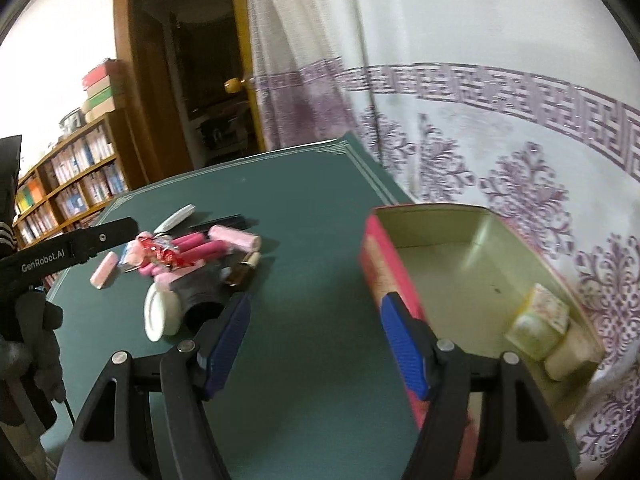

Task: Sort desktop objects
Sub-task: 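Withdraw both tools from the tin back over the table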

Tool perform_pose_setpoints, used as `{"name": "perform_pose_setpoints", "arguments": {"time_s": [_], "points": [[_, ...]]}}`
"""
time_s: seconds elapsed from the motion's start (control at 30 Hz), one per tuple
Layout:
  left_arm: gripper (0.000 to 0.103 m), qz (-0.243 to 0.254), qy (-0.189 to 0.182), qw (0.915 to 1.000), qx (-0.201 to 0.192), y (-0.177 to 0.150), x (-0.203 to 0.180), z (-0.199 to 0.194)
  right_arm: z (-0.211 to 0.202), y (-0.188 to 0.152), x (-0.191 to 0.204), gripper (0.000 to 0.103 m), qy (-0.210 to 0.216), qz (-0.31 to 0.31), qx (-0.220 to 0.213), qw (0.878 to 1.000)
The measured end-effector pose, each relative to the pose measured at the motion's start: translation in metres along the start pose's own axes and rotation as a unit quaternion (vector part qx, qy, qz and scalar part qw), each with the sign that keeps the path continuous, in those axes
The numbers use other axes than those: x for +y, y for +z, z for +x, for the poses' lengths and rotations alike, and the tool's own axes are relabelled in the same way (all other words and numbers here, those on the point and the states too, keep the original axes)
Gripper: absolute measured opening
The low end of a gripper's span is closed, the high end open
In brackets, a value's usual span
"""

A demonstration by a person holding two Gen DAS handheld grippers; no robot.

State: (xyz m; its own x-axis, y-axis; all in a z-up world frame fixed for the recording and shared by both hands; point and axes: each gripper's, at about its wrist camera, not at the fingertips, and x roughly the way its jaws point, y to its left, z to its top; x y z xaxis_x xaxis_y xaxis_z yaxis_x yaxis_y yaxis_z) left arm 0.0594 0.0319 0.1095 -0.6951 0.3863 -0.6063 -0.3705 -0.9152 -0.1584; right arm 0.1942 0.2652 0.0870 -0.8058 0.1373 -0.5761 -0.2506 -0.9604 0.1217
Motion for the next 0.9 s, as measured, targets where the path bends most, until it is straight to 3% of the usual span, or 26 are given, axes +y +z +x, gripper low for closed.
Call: {"name": "perform_pose_setpoints", "arguments": {"time_s": [0.2, 0.47, 0.67, 0.9], "points": [[0.087, -0.037, 0.063, 0.9973, 0.003, -0.004, 0.065, -0.003, 0.015, -0.002, 0.025, 0.072, 0.023, -0.015, 0.017, 0.999], [0.087, -0.061, 0.154, 0.9858, 0.029, -0.007, 0.14, 0.018, 0.03, -0.004, 0.047, 0.072, 0.04, -0.027, 0.037, 0.998], [0.087, -0.074, 0.146, 0.9843, 0.067, -0.011, 0.164, 0.051, 0.04, -0.003, 0.05, 0.072, 0.041, -0.027, 0.048, 0.998], [0.087, -0.087, 0.165, 0.978, 0.092, -0.015, 0.171, 0.088, 0.052, 0.0, 0.052, 0.072, 0.043, -0.028, 0.057, 0.997]]}}
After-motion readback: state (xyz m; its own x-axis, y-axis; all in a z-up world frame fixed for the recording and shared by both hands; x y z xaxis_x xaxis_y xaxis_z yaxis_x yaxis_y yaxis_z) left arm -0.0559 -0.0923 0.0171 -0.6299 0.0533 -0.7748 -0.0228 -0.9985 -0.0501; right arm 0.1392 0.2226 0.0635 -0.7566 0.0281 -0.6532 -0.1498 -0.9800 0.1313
